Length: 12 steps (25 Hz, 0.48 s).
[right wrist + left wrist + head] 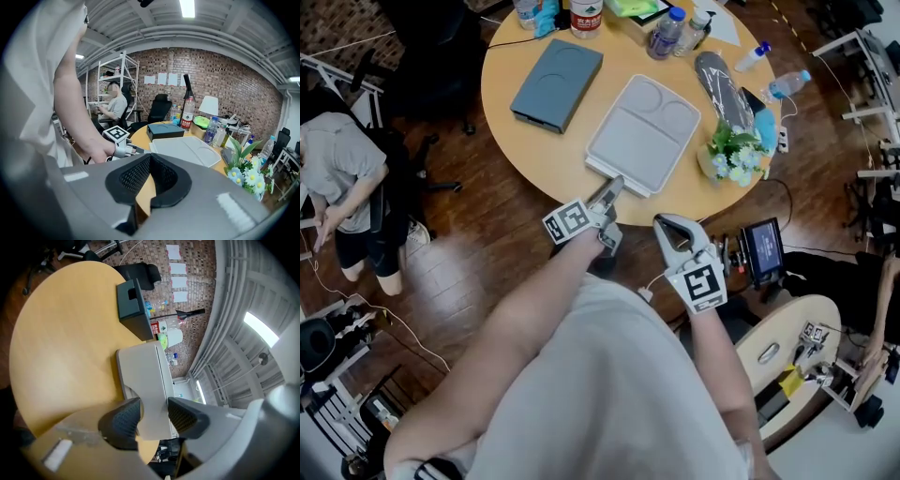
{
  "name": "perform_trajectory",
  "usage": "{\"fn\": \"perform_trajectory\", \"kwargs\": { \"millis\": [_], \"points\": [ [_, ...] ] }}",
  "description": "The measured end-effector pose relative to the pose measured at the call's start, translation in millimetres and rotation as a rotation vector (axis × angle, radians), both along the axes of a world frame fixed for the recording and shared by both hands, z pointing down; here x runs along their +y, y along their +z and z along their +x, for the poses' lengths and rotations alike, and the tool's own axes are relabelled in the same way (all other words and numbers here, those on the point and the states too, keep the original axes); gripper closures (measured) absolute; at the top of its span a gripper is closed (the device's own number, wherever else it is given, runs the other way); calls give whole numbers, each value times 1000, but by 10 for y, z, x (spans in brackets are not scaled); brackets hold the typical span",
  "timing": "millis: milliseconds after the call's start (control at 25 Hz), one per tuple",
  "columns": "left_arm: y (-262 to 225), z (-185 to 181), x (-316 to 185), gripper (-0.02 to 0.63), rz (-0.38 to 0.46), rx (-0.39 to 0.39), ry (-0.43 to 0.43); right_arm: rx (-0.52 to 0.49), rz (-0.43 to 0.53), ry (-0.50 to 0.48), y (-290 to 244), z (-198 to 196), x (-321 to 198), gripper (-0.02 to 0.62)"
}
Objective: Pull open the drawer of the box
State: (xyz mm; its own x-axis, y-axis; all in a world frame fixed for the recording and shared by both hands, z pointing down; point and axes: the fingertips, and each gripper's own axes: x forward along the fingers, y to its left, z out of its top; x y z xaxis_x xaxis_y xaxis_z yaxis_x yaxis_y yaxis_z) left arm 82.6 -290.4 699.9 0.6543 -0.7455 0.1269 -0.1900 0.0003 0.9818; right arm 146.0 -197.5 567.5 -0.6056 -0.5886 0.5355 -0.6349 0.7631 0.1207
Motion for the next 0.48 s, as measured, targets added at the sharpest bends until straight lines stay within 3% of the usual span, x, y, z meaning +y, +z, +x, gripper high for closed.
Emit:
{"fn": "perform_trajectory", "kwargs": {
  "millis": [160,320,480],
  "points": [
    [-10,-4,11,426,-10,52,-5,-1,-3,4,5,-3,0,589],
    [-13,-42,29,430,-7,11,13,-6,-6,8,12,1,0,588],
    [-3,-83,136,431,-27,36,14,-7,0,7,1,-15,24,589]
  ]
}}
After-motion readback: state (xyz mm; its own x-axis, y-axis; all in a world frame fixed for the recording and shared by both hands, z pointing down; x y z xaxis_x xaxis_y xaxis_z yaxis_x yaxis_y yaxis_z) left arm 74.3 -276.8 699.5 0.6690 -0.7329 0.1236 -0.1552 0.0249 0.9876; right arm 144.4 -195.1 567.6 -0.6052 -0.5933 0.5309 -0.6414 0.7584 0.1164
